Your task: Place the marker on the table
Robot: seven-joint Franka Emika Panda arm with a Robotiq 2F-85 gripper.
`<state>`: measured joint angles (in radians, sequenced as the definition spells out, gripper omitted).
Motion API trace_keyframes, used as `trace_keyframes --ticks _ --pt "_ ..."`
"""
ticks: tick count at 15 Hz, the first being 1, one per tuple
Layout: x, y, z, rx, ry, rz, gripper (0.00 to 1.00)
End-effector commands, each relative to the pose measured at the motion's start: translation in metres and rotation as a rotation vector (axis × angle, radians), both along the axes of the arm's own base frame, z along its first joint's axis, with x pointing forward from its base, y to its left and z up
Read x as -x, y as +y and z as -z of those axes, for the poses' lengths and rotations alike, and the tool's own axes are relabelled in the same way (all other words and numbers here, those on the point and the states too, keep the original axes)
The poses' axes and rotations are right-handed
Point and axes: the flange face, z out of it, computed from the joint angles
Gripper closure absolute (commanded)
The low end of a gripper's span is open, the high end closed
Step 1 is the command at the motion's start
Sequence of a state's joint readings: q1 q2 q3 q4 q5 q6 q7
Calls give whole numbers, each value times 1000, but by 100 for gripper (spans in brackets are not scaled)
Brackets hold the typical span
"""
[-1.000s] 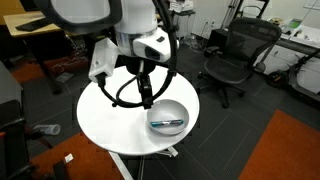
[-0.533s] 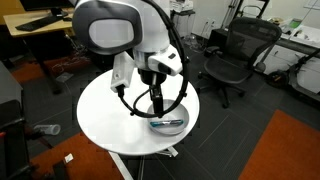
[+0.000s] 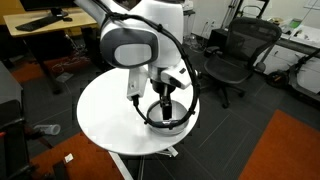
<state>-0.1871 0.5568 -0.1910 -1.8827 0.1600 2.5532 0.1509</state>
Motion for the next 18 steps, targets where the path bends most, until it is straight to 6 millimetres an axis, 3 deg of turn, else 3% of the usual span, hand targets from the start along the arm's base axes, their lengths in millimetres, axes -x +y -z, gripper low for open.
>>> trace_keyframes --ticks 1,10,18 --pt "-15 -10 15 -14 -20 39 0" --pt "-28 -25 54 -7 4 48 0" --pt "-33 -27 75 -3 17 43 0"
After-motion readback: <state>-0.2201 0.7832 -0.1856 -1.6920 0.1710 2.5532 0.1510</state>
